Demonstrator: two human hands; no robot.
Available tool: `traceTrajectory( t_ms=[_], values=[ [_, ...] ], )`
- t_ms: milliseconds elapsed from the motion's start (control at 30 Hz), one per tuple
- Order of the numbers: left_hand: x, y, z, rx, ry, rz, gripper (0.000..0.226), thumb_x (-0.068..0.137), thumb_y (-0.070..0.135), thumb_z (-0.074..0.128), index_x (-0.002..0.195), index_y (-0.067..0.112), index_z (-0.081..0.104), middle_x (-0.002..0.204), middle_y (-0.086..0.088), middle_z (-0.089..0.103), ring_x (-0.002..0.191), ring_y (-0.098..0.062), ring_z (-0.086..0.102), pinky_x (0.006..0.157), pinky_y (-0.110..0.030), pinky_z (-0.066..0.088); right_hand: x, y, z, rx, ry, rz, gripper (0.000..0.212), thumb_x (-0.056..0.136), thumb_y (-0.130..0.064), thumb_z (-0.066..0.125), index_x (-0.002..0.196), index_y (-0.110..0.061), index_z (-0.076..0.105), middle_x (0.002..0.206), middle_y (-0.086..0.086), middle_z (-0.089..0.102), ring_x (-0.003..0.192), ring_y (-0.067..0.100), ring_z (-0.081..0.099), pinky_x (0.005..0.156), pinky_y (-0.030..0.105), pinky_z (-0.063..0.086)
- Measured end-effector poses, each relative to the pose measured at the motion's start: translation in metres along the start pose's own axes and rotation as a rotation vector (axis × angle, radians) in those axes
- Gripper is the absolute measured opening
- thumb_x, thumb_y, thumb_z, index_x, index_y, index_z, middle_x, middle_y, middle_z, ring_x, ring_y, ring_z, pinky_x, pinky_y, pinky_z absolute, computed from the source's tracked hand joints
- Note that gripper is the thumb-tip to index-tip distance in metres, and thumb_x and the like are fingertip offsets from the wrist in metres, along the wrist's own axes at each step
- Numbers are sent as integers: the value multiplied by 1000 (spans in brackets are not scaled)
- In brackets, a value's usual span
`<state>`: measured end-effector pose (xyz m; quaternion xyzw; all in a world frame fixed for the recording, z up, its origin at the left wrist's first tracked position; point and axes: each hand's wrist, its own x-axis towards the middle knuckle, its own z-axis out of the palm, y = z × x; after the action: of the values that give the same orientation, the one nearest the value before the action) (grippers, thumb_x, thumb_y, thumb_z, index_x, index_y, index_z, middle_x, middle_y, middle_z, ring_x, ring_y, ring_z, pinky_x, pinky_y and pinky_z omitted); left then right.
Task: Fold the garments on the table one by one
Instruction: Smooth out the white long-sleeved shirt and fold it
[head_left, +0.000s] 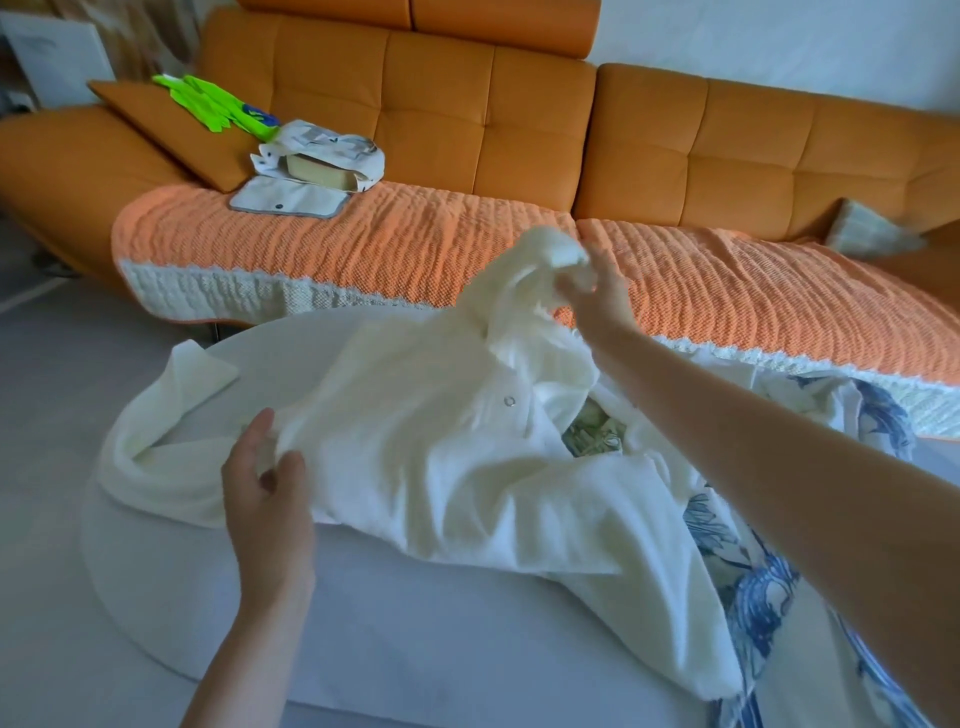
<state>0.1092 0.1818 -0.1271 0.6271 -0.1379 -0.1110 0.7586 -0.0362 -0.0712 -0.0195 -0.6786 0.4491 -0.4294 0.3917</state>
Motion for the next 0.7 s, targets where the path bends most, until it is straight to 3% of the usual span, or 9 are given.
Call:
traceTrajectory(
  t_ms=[67, 100, 200, 300, 400, 500, 567, 667, 700],
  values=[
    [0, 0, 1, -7, -36, -57, 52, 87, 0, 48, 133, 26, 48, 135, 6, 49, 123, -9, 49, 106, -35, 38, -9, 15, 0, -188, -252, 156, 79, 91, -14, 58, 151, -22, 7, 157, 8, 14, 136, 33, 32, 86, 35, 47],
    [0, -2, 1, -1, -57, -86, 56, 86, -3, 49, 135, 25, 46, 138, 5, 46, 125, -11, 47, 108, -35, 37, -17, 21, -2, -325, -361, 210, 79, 91, -16, 58, 151, -18, 7, 157, 8, 10, 139, 31, 26, 90, 33, 43],
    [0, -3, -2, 109, -104, -91, 63, 77, 4, 54, 135, 27, 45, 141, 3, 42, 128, -15, 44, 110, -40, 34, -40, 38, -9, -613, -537, 227, 55, 94, -25, 54, 141, -1, 35, 144, 15, 40, 129, 29, 42, 95, 27, 37],
    [1, -6, -9, 197, -140, -96, 71, 66, 23, 57, 135, 28, 43, 142, 3, 40, 129, -15, 42, 110, -41, 34, -57, 51, -17, -589, -450, 201, 57, 89, -29, 62, 137, -7, 40, 135, 14, 48, 121, 28, 48, 97, 33, 38],
    [7, -4, -15, 210, -224, -193, 69, 66, 23, 63, 133, 17, 44, 129, 0, 51, 113, -16, 52, 98, -38, 43, -69, 51, -30, -647, -506, 173, 44, 86, -42, 63, 110, -6, 61, 102, 7, 64, 95, 23, 60, 83, 31, 45],
    [6, 1, -19, 18, -286, -375, 6, 85, 3, 51, 91, 3, 52, 88, -8, 58, 81, -15, 62, 70, -28, 52, -82, 32, -48, -646, -637, 222, 44, 85, -53, 57, 86, -12, 71, 76, 0, 66, 71, 17, 61, 68, 25, 46],
    [-1, 7, -24, -57, -425, -445, 21, 90, -3, 41, 78, 11, 51, 82, -2, 64, 69, -7, 67, 72, -28, 50, -87, 21, -55, -634, -705, 296, 38, 86, -53, 57, 89, -16, 68, 74, -5, 63, 64, 9, 59, 59, 17, 45],
    [-8, 16, -32, -26, -716, -444, 23, 85, 3, 56, 106, 12, 59, 102, 4, 70, 96, -11, 65, 94, -30, 43, -92, 20, -55, -634, -811, 439, 41, 84, -46, 63, 110, -14, 62, 95, 1, 65, 83, 16, 64, 72, 24, 54],
    [-9, 16, -37, 44, -789, -413, 45, 72, 7, 70, 115, 11, 58, 110, 0, 69, 103, -14, 64, 96, -27, 45, -96, 20, -53, -619, -814, 466, 45, 83, -42, 66, 117, -13, 61, 103, 3, 66, 92, 21, 65, 80, 30, 55]
  ],
)
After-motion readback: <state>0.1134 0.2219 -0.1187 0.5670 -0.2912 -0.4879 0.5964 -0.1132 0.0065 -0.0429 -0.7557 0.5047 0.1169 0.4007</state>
